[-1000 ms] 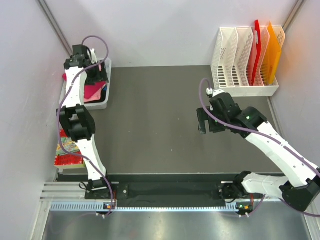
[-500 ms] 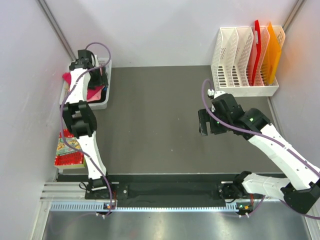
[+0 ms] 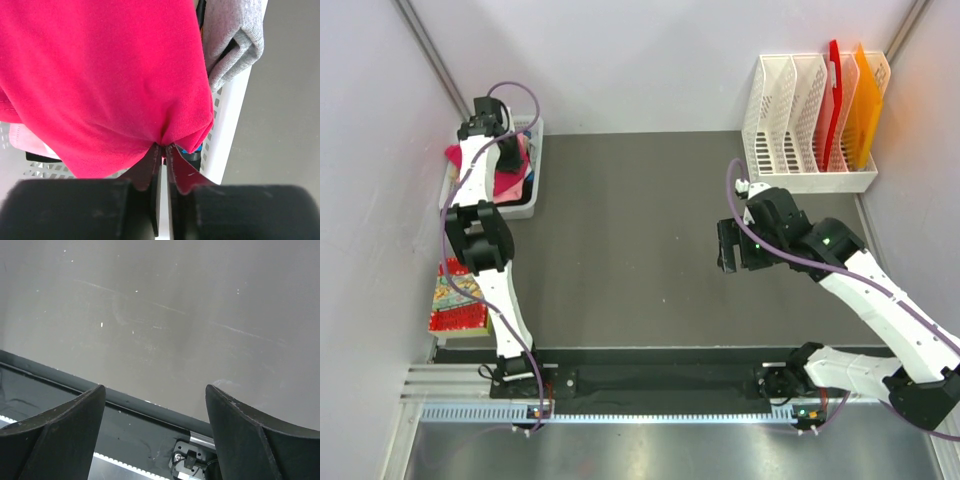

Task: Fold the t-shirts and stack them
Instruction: Grab crumpled tshirt from bin with the left arm, then move the tshirt to the center of the board, then flatten out the tshirt

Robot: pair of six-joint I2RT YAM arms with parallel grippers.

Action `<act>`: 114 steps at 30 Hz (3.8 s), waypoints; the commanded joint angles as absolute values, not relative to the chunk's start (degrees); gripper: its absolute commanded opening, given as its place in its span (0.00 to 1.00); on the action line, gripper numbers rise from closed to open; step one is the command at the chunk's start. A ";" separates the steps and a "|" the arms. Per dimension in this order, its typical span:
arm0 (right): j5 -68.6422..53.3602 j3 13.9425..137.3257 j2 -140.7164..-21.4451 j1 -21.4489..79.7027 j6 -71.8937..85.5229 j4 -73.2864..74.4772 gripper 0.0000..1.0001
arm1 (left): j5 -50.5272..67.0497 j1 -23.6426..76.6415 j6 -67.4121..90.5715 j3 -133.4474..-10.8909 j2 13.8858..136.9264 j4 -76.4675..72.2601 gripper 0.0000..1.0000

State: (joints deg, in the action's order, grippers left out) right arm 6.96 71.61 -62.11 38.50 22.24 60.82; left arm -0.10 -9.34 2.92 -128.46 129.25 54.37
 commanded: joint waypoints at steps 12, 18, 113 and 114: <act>4.75 69.70 -61.96 38.50 20.66 57.22 0.69 | 8.69 -9.06 2.20 -130.43 119.02 53.88 0.00; 4.83 69.26 -63.37 38.50 18.64 56.16 0.69 | 13.18 -4.76 -1.56 -121.39 99.95 51.59 0.00; 11.43 60.29 -54.05 12.13 25.66 56.34 0.57 | 4.67 64.95 4.31 -79.72 105.73 41.57 0.73; 11.34 60.47 -53.88 12.13 25.66 56.34 0.57 | 4.14 64.86 4.13 -79.54 106.25 41.40 0.73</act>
State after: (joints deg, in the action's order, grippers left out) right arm 12.32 58.92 -56.14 12.82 26.02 56.25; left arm 6.61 64.95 3.18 -78.43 104.42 43.64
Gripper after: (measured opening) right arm 0.574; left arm 0.729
